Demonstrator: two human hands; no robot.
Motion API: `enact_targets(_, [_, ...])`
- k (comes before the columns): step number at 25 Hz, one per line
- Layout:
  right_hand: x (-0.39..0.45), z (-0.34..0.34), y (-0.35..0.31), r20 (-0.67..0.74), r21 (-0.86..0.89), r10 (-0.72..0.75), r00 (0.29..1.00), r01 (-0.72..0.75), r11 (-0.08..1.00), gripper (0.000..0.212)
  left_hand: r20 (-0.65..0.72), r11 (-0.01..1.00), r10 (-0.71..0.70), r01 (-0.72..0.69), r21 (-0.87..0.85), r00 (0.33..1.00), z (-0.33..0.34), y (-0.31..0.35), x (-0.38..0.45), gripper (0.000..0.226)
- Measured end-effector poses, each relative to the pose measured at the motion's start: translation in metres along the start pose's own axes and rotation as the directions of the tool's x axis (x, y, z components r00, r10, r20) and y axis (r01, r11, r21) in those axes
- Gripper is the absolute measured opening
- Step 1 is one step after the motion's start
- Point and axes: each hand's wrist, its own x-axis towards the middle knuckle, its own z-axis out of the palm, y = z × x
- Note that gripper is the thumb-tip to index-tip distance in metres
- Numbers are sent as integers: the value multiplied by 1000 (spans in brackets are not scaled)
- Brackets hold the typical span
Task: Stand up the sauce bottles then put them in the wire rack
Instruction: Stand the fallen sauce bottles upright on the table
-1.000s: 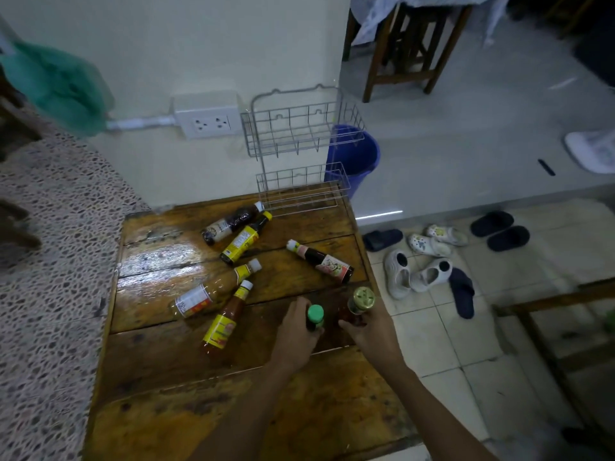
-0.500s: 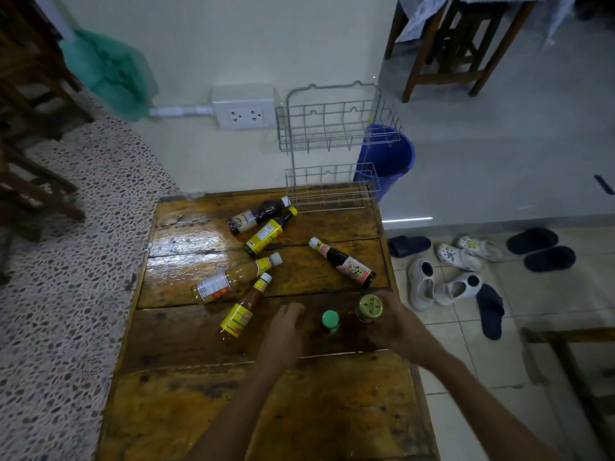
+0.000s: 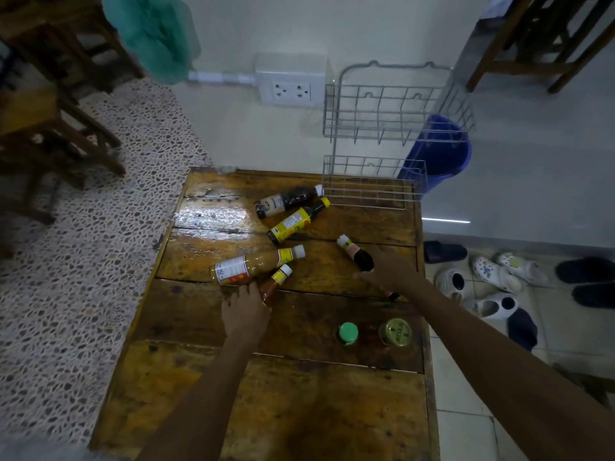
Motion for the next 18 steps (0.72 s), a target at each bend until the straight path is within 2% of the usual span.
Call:
enact_targets(3, [10,12,4,-28,-17,10,1000,-11,1000,54,-27,998,59,-60,-35,998,-3,4,1,59])
enact_targets(5, [5,11,12,-100,129,7,995,6,992,45,-55,972,140,-147,-181,989,-8,19,-4,59])
enact_targets(7, [-8,5,21,-196,321,36,980,30,947,43,-77,874,229,-240,-423,970,-16,47,-6,59])
enact_targets(9, [-24,-4,29,-265,468,81,961,55,882,48,-81,758,306,-294,-582,949,-25,85,-1,57])
enact_targets(12, [-51,-11,38,-371,587,177,912,82,805,54,-89,672,399,-357,-648,913,-32,149,8,62])
enact_targets(14, [-65,-6,42,-448,607,230,864,105,788,38,-93,645,446,-391,-657,890,-29,182,11,70])
enact_targets(15, [-71,-2,44,-470,606,251,846,103,789,33,-97,639,469,-413,-649,878,-26,194,11,70])
enact_targets(18, [-81,3,43,-468,610,286,836,71,789,41,-87,638,528,-462,-616,845,-14,208,15,64])
